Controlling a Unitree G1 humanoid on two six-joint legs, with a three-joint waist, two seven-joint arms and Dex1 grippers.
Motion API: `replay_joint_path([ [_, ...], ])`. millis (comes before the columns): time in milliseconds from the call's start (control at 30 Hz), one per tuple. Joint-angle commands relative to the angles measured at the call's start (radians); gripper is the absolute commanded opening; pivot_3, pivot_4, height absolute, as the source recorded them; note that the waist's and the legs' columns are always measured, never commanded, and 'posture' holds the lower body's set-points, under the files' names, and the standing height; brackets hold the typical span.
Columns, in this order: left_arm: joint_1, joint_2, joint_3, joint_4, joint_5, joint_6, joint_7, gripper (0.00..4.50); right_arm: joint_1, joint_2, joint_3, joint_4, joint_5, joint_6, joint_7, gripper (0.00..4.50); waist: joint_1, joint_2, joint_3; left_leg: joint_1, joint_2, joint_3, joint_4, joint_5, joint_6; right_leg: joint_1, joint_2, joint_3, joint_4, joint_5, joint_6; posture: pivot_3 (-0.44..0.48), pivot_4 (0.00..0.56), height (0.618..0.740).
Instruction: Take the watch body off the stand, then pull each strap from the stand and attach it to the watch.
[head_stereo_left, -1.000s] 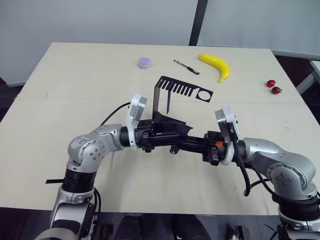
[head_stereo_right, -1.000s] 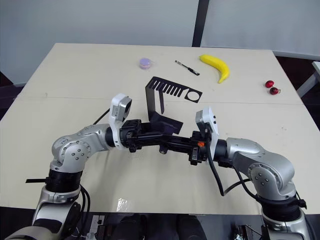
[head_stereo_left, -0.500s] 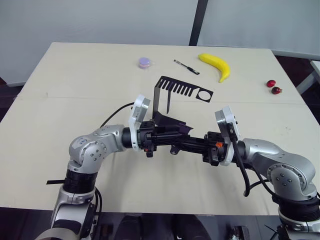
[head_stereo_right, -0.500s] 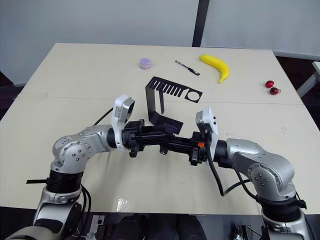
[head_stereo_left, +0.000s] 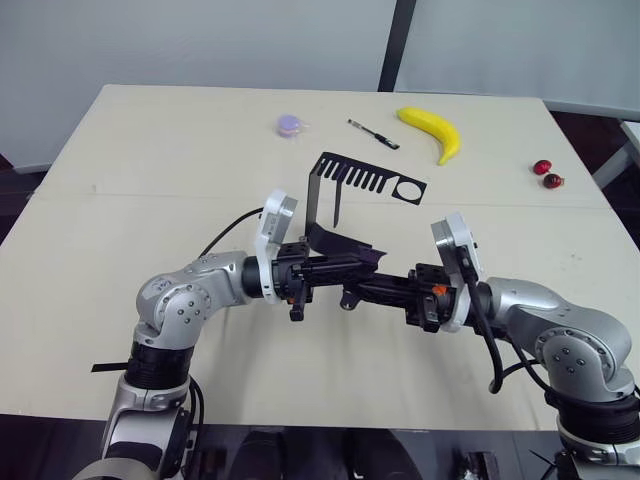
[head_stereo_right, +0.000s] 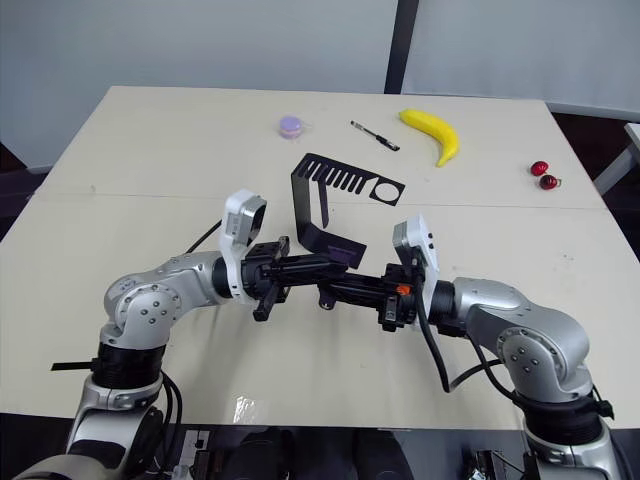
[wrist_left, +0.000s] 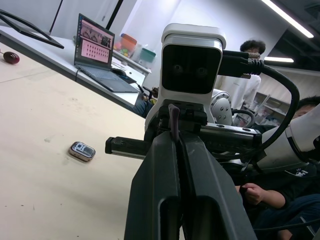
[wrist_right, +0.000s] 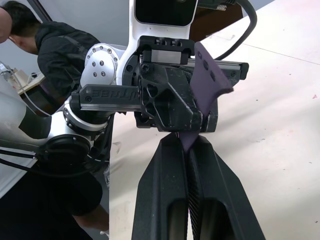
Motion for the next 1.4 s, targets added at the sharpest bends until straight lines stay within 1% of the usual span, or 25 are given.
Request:
replay_joint_path([
  [33, -0.006, 0.000, 0.014, -0.031, -0.034, -0.003, -0.008, 0.03, 0.007, -0.013, -0.032, -0.032, 0.035, -0.001, -0.013, 0.00, 0.000, 0.000, 0.000, 0.000, 0.000, 0.000, 0.000, 0.000, 0.000, 0.000, 0.000, 0.000, 0.000, 0.000, 0.000, 0.000, 0.150, 0.740],
  [600, 0.013, 0.018, 0.012, -0.043, -0.048, -0.009, -0.024, 0.03, 0.035, -0.018, -0.041, -0.075, 0.040, -0.023, -0.027, 0.00, 0.000, 0.000, 0.000, 0.000, 0.000, 0.000, 0.000, 0.000, 0.000, 0.000, 0.000, 0.000, -0.001, 0.000, 0.000, 0.000, 0.150, 0.740],
  [700, 0.010, 0.016, 0.010, -0.042, -0.047, -0.011, -0.024, 0.03, 0.037, -0.017, -0.043, -0.079, 0.039, -0.025, -0.031, 0.00, 0.000, 0.000, 0.000, 0.000, 0.000, 0.000, 0.000, 0.000, 0.000, 0.000, 0.000, 0.000, -0.001, 0.000, 0.000, 0.000, 0.150, 0.740],
  [833, -0.003, 0.016, 0.009, -0.029, -0.065, 0.026, -0.006, 0.03, 0.035, -0.017, -0.045, -0.079, 0.039, -0.027, -0.036, 0.00, 0.000, 0.000, 0.000, 0.000, 0.000, 0.000, 0.000, 0.000, 0.000, 0.000, 0.000, 0.000, -0.001, 0.000, 0.000, 0.000, 0.150, 0.740],
  [1100, -0.013, 0.005, 0.015, -0.018, -0.063, 0.017, -0.003, 0.03, 0.034, -0.021, -0.050, -0.078, 0.053, -0.018, -0.048, 0.00, 0.000, 0.000, 0.000, 0.000, 0.000, 0.000, -0.001, 0.000, 0.000, 0.000, 0.000, 0.000, -0.001, 0.000, 0.000, 0.000, 0.150, 0.740],
  [1200, -0.015, 0.015, 0.006, -0.013, -0.044, 0.003, -0.018, 0.00, 0.046, -0.034, -0.069, -0.088, 0.075, -0.007, -0.059, 0.95, 0.001, 0.000, 0.000, 0.000, 0.000, 0.000, -0.001, 0.000, 0.000, 0.000, 0.000, 0.000, -0.001, 0.000, 0.000, 0.000, 0.150, 0.740],
  [1233, -0.016, 0.017, 0.005, -0.011, -0.040, -0.001, -0.022, 0.00, 0.052, -0.038, -0.076, -0.094, 0.079, -0.007, -0.062, 1.37, 0.001, 0.000, 0.000, 0.000, 0.000, 0.000, -0.001, 0.000, 0.000, 0.000, 0.000, 0.000, -0.001, 0.000, 0.000, 0.000, 0.150, 0.740],
  [1333, -0.017, 0.035, -0.005, -0.009, -0.021, -0.018, -0.047, 0.00, 0.129, -0.060, -0.164, -0.140, 0.125, -0.014, -0.114, 2.87, 0.002, 0.000, 0.000, 0.000, 0.000, -0.001, -0.001, 0.000, 0.000, 0.001, 0.000, 0.000, -0.002, 0.000, 0.000, 0.000, 0.150, 0.740],
  [1367, -0.021, 0.050, -0.014, -0.008, -0.007, -0.030, -0.066, 0.00, 0.184, -0.072, -0.215, -0.170, 0.135, -0.018, -0.136, 3.30, 0.003, 0.000, 0.000, 0.000, 0.000, -0.001, -0.002, 0.000, 0.000, 0.001, 0.000, -0.001, -0.002, 0.000, 0.000, 0.000, 0.150, 0.740],
  [1400, -0.026, 0.069, -0.026, -0.008, 0.014, -0.047, -0.093, 0.00, 0.248, -0.084, -0.270, -0.202, 0.137, -0.024, -0.154, 3.84, 0.005, 0.000, 0.000, 0.000, 0.000, -0.001, -0.002, 0.000, 0.000, 0.001, 0.000, -0.001, -0.003, 0.000, 0.000, 0.000, 0.150, 0.740],
])
